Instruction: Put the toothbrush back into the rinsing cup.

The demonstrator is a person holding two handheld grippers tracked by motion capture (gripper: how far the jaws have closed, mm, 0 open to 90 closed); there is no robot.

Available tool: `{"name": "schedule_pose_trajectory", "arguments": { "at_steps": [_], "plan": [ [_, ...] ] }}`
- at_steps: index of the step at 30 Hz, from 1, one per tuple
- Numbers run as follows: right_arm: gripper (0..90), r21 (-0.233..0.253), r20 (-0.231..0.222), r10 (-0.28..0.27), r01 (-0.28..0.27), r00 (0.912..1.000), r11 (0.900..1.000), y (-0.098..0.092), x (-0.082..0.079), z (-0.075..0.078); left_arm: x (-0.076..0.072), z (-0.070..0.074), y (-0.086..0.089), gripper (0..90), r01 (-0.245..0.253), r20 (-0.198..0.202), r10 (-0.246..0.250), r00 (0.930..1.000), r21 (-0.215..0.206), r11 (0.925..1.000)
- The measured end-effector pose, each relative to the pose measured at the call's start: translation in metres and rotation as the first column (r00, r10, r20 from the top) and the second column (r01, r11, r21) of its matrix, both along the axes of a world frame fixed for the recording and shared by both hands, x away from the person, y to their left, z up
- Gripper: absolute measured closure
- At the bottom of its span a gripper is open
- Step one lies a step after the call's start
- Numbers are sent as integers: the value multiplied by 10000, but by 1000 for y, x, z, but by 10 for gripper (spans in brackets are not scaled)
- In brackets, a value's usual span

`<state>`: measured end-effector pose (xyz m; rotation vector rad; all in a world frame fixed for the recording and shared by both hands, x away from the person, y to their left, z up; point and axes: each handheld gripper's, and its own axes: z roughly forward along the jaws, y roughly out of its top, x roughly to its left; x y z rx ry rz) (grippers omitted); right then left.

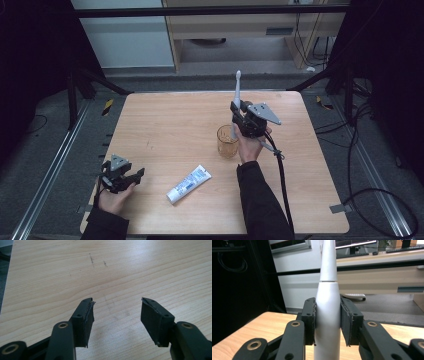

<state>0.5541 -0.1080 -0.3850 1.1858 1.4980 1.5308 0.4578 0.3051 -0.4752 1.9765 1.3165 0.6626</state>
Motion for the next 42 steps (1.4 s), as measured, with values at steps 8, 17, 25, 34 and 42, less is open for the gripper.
{"name": "schedule_pose_trajectory", "arguments": {
  "at_steps": [8,17,25,34,42],
  "plan": [
    [672,93,-313,-17,20,9995,10000,-4,0,-13,0,0,0,430,-3,-13,3,10000,16,10000],
    [672,-52,-780,59,-63,9969,10000,-4,-2,-26,0,0,-1,430,8,-14,-8,10000,18,10000],
    [671,-634,-1285,133,-216,9916,9978,1,-5,-32,0,0,-1,429,21,-13,-21,10000,31,10000],
    [670,-866,-1826,177,-340,9830,9957,-4,-7,-42,0,-1,-2,429,32,-24,-32,10000,44,10000],
    [669,-1146,-2201,314,-578,9750,9917,-4,-8,-46,0,-1,-2,429,40,-31,-40,10000,41,10000]
  ]
}}
